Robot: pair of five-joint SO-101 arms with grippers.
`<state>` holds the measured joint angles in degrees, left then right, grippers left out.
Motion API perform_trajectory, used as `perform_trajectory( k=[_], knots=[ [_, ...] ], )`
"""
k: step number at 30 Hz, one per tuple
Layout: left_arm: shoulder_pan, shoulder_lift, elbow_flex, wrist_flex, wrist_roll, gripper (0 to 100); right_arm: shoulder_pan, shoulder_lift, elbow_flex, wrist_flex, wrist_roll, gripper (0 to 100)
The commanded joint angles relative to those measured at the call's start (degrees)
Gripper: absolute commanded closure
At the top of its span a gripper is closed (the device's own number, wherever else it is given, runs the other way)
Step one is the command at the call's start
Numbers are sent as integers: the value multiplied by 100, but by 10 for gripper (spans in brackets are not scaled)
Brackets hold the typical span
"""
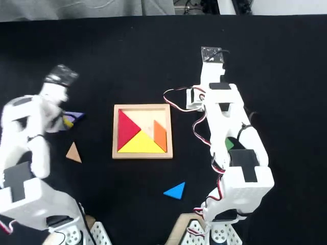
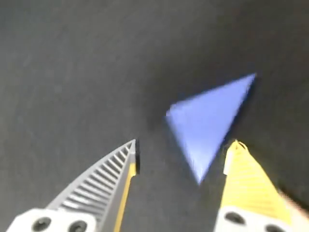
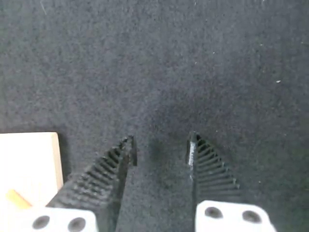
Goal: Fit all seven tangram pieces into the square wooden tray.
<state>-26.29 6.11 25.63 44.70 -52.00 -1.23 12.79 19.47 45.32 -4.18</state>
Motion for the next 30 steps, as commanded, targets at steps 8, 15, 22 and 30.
perform_trajectory(
  k=[8,15,22,30],
  knots=[
    [-251,-1626,-1191,4299,149,712,-88,-338,48,-62,79,819],
    [-831,-2655,-13,4035,255,715,-352,-400,31,246,88,819],
    [-198,-2734,1086,4141,2549,710,-536,-391,57,264,88,819],
    [338,-2734,1481,3692,6189,605,-519,-356,57,264,88,819]
  ],
)
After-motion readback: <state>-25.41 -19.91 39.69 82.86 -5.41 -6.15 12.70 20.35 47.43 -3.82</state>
